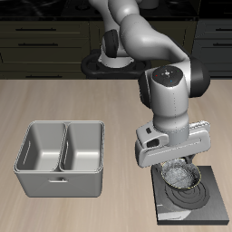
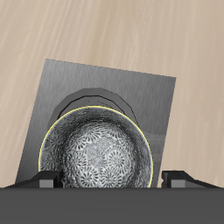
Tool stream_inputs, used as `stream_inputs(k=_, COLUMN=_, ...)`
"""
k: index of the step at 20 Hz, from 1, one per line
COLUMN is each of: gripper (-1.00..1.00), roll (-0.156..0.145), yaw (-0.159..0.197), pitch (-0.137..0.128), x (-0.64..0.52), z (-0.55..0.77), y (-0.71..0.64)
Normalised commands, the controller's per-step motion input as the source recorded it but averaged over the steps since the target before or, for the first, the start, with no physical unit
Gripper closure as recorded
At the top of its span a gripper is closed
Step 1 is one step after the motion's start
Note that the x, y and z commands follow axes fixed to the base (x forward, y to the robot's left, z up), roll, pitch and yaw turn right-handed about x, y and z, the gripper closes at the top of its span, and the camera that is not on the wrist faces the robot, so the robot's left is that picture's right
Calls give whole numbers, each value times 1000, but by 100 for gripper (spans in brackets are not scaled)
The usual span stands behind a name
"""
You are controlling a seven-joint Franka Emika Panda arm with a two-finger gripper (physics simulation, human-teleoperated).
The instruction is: Place the black bowl on the flat stove
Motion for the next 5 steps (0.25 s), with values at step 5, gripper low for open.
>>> stream_inputs(k=5, gripper=-100, roll=2, yaw=-11, pitch=-14, x=-129, z=94, y=-2)
